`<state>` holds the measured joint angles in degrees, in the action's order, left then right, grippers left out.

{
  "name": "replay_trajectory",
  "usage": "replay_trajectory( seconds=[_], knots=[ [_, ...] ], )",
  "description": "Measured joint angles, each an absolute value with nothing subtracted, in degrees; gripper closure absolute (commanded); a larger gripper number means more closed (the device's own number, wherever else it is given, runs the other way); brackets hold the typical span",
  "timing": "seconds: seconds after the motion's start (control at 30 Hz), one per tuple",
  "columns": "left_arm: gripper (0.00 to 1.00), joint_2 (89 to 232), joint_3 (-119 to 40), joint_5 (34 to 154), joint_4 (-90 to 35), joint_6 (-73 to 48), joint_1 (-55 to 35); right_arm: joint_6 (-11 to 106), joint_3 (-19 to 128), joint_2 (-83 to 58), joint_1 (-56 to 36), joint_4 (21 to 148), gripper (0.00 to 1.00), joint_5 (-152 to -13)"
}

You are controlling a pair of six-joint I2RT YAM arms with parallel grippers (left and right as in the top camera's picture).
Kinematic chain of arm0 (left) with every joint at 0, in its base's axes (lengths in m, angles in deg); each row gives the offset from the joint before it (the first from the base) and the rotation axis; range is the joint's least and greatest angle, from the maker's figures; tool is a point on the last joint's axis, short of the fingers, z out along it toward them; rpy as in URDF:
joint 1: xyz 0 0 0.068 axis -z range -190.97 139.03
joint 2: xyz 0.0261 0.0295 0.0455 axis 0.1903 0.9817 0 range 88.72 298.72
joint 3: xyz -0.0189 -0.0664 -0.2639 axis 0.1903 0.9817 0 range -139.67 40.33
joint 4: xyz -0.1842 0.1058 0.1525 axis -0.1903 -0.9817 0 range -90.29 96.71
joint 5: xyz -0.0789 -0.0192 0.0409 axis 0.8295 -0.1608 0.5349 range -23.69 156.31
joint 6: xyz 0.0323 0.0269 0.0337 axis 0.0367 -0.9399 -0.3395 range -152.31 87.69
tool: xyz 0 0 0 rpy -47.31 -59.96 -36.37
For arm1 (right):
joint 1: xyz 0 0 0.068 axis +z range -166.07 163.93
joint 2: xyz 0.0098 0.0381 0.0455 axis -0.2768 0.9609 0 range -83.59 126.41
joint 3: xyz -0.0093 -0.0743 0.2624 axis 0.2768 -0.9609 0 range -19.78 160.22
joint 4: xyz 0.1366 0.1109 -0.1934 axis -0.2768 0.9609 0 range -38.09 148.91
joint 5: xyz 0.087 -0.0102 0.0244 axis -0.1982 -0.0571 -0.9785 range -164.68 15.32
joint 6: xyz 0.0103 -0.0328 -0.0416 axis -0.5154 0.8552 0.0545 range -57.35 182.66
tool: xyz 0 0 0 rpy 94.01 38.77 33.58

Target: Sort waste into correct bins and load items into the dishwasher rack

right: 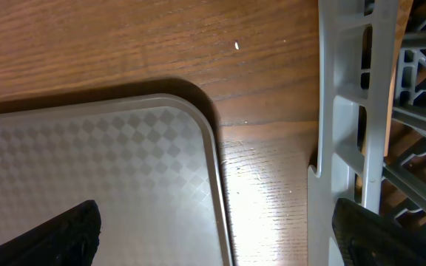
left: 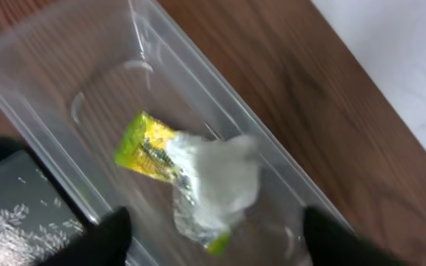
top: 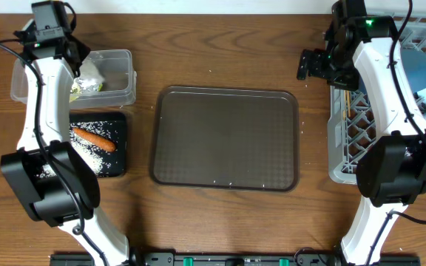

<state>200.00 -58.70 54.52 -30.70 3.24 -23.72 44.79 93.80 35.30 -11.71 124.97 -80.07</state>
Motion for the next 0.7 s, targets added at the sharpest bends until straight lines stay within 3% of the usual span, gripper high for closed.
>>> replay_trajectory(
  seconds=[0.17,0.7],
  knots=[
    [0.02,200.07,-58.70,57.16,-34.16,3.65,-23.46,44.81,93.80,35.30,-11.71,124.97,0.01,-80.07],
    [0.01,198.93,-58.41,66.72,-68.65,11.68,-23.20,44.79,93.80,35.30,-11.71,124.97,0.01,-80.07]
  ],
)
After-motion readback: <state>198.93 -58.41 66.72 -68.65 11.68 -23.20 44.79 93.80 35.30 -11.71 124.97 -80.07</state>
